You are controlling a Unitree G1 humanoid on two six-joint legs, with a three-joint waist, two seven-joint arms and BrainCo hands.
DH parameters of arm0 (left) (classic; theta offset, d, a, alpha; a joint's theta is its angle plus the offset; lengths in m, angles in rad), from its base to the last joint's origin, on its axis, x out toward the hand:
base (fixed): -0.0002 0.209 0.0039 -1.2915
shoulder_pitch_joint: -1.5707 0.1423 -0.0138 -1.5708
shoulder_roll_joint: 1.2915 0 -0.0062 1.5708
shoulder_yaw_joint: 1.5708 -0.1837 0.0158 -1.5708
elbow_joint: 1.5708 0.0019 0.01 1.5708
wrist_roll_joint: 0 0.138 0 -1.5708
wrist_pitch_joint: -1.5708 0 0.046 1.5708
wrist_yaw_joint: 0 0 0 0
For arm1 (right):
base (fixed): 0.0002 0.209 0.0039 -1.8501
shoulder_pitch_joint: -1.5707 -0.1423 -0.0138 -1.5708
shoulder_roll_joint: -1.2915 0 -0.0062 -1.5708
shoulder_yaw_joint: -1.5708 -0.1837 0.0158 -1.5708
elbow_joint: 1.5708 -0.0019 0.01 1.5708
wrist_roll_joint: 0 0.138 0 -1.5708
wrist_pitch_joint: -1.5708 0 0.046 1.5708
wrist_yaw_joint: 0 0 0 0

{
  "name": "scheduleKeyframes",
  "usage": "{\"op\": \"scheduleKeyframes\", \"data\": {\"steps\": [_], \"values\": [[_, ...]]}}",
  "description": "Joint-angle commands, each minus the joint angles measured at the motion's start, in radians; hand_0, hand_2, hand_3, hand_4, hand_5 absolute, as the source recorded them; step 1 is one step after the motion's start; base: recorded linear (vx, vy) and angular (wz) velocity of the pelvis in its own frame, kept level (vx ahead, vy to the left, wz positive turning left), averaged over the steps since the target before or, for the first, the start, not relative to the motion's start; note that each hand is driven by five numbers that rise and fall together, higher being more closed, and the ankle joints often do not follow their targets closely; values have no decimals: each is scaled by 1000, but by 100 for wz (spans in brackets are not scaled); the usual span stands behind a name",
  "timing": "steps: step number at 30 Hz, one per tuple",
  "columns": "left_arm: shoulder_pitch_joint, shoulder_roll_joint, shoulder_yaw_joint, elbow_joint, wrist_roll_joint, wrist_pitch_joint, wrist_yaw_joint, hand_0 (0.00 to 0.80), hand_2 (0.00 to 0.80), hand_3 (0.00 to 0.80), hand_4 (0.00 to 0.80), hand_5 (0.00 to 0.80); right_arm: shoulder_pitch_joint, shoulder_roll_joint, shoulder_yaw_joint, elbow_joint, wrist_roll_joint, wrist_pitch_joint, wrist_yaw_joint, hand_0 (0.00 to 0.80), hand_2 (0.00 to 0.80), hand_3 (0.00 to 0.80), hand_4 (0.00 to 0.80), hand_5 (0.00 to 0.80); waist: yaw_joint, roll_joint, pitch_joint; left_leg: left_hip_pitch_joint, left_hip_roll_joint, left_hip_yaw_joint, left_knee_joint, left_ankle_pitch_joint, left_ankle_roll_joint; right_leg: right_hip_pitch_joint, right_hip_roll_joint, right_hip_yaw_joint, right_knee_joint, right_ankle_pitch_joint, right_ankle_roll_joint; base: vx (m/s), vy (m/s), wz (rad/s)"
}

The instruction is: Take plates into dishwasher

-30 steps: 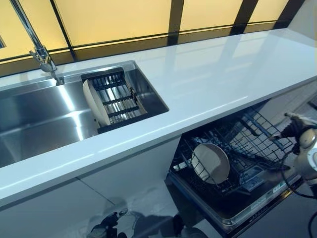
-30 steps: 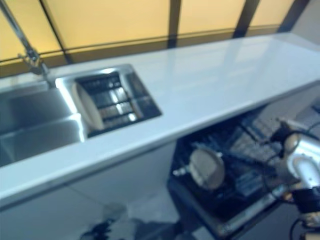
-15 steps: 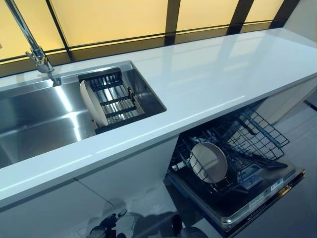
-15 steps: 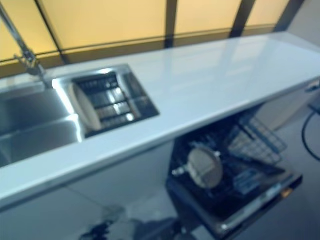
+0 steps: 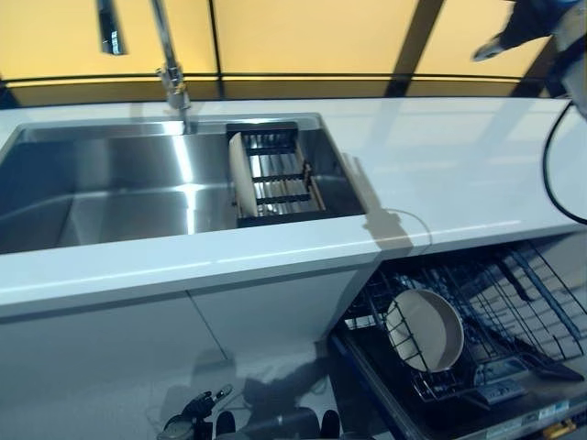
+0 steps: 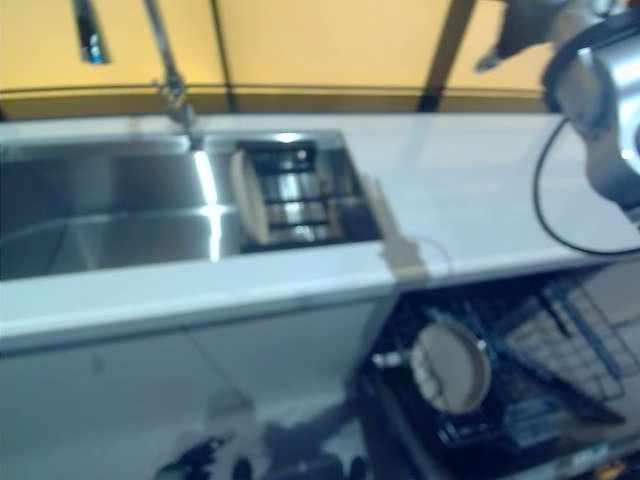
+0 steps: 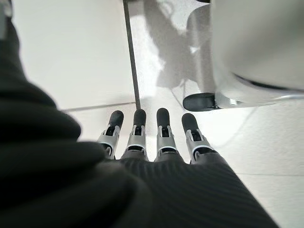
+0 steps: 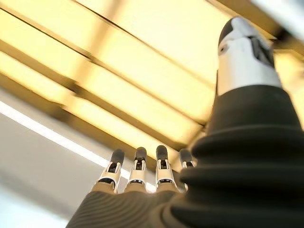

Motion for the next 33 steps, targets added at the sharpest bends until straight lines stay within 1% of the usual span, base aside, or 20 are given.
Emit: {"op": "scheduleKeyframes", "data": {"steps": [1, 4, 7, 16, 22, 26, 33], "values": [[-51, 54, -27, 34, -42, -43, 7, 0, 0, 0, 0, 0, -146, -30, 60, 38, -58, -46, -56, 0, 0, 0, 0, 0, 38, -60, 28, -2, -20, -29, -3, -14, 23, 0, -36, -17, 0, 22, 56, -34, -3, 32], [-55, 60, -24, 35, -52, -51, 7, 0, 0, 0, 0, 0, -169, -13, 97, 45, -92, -78, -39, 0, 0, 0, 0, 0, 58, -65, 44, -30, -27, -48, -3, -7, 23, -10, -40, -38, 0, 24, 57, -59, 9, 22], [-43, 68, -16, 36, -56, -60, 3, 0, 0, 0, 0, 0, -193, -4, 134, 33, -115, -94, -12, 0, 0, 0, 0, 0, 75, -68, 57, -49, -36, -69, -3, -1, 24, -15, -42, -56, 0, 24, 56, -2, 16, 17], [-48, 85, -8, 25, -80, -74, -13, 0, 0, 0, 0, 0, -238, 37, 187, 43, -179, -109, 35, 0, 0, 0, 0, 0, 103, -72, 118, -118, -47, -94, -3, 21, 25, -57, -43, -84, 0, 36, 56, -37, 18, 16], [-65, 91, -18, 16, -100, -78, -15, 0, 0, 0, 0, 0, -231, 67, 194, 55, -241, -114, 38, 0, 0, 0, 0, 0, 109, -77, 152, -145, -48, -98, -3, 27, 27, -83, -41, -89, 0, 45, 57, -30, 12, 7], [-70, 92, -23, 8, -112, -81, -16, 0, 0, 0, 0, 0, -245, 76, 206, 58, -256, -109, 36, 0, 0, 0, 0, 0, 110, -79, 167, -157, -46, -97, -3, 29, 27, -95, -39, -91, 0, 47, 58, -25, 4, 2], [-73, 96, -10, -9, -145, -78, -19, 0, 0, 0, 0, 0, -240, 83, 200, 37, -279, -110, 53, 0, 0, 0, 0, 0, 117, -87, 188, -173, -45, -99, -3, 32, 27, -107, -33, -99, 0, 48, 58, -6, 0, 1]]}}
